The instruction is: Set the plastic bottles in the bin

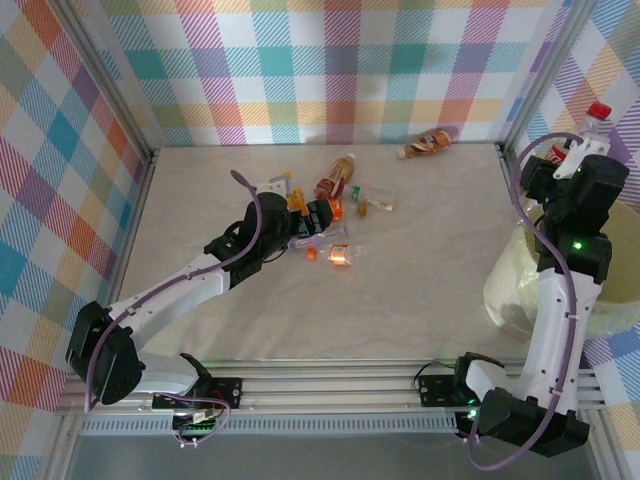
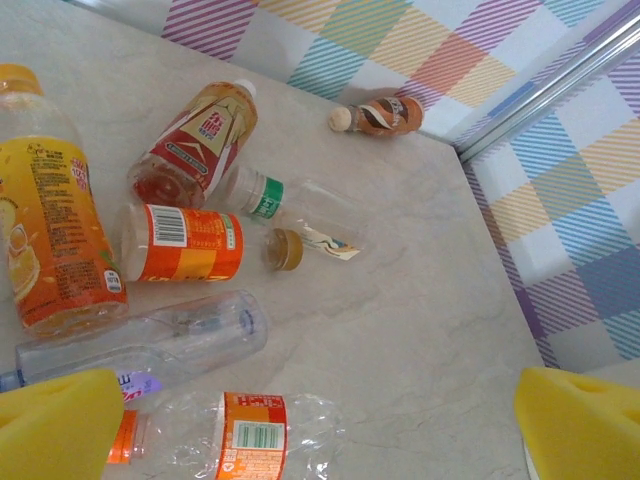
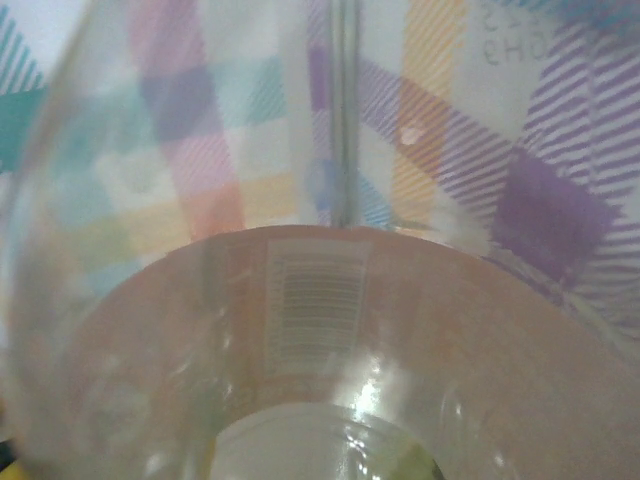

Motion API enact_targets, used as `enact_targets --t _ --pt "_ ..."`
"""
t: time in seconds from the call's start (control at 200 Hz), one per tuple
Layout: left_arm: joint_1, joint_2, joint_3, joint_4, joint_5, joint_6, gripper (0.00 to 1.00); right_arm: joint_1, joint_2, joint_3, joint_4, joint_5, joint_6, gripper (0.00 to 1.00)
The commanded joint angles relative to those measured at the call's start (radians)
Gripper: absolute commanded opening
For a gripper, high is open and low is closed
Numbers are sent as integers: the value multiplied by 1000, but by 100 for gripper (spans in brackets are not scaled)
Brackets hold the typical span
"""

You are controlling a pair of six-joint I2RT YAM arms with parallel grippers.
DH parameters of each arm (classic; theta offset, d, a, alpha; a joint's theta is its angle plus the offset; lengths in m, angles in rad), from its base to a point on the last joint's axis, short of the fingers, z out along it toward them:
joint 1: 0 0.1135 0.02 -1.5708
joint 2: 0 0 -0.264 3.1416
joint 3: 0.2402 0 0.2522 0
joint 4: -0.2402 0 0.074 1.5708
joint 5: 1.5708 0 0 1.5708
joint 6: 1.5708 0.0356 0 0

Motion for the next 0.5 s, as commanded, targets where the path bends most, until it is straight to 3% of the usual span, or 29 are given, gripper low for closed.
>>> enact_targets --t 0.0,0.19,0.495 --pt "-7 2 4 -12 -21 -10 100 -12 22 69 -58 -6 -16 54" --pt "-8 9 9 -21 -36 -10 100 -28 32 158 -110 218 -78 53" --pt "-8 40 35 -36 -20 -11 100 -101 23 19 -176 239 -36 55"
